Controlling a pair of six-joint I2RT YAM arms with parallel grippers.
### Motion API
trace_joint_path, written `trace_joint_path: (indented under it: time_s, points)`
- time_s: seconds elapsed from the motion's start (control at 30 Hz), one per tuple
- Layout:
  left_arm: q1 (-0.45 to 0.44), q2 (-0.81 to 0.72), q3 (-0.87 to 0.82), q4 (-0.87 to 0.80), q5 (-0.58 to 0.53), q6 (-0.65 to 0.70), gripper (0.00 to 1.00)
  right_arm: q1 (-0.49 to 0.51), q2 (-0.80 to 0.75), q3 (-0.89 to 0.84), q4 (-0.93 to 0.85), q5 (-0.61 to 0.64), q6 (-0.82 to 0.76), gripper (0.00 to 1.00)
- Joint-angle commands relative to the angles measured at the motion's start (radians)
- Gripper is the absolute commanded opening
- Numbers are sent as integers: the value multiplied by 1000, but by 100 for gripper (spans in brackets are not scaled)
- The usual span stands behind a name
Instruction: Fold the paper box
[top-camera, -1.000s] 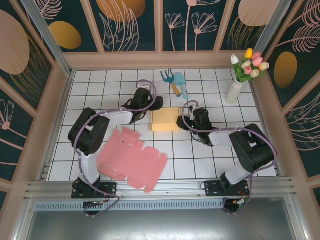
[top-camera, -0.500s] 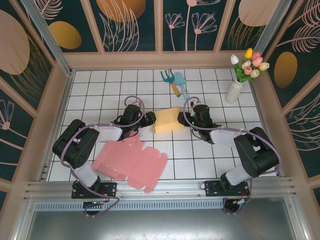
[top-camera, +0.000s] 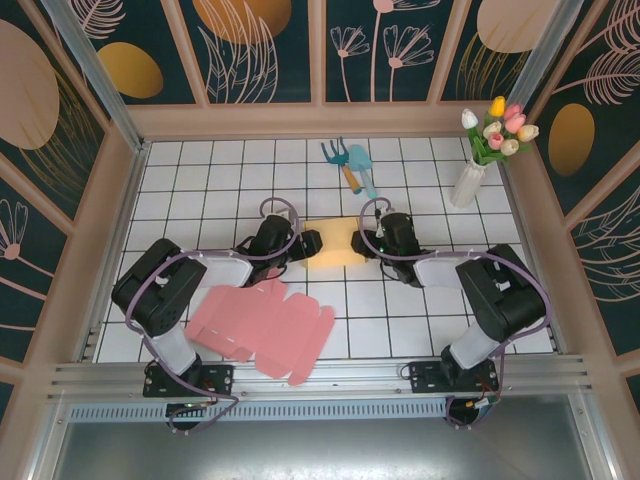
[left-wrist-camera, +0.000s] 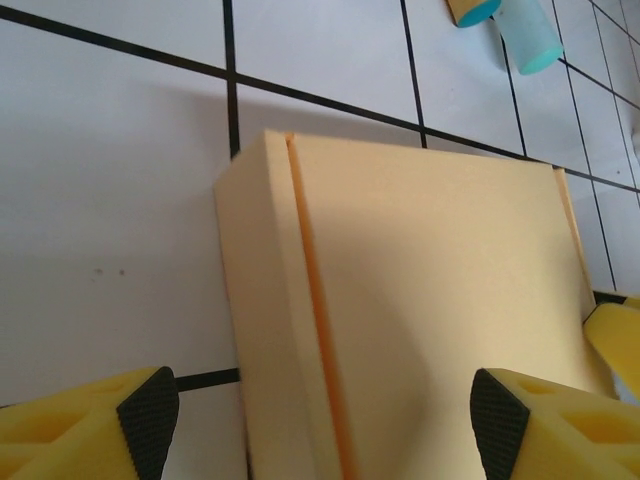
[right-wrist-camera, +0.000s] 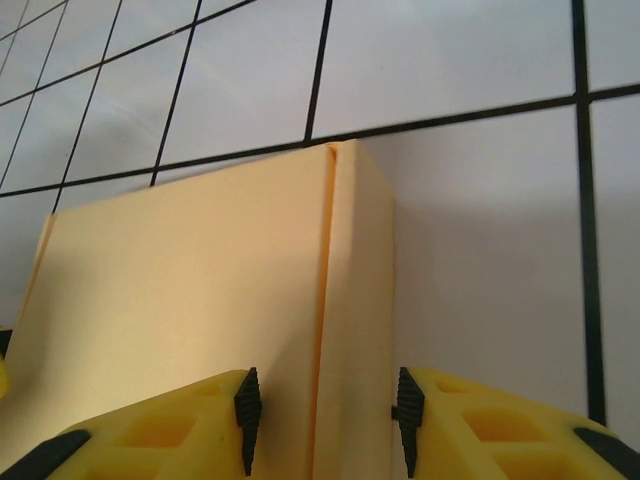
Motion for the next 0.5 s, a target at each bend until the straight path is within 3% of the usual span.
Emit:
trace_joint_path:
  time_s: [0.0,0.3,0.47]
  points:
    - [-23,13,35,-28,-49,-21,79,23,-3,-49,63,-23,38,43]
    - [-39,8,69,-187,-140,-13,81,60,-31,-119,99,26,64,41]
    - [-44,19,147,-355,-147,-119,89,60,-26,-129,123,23,72,41]
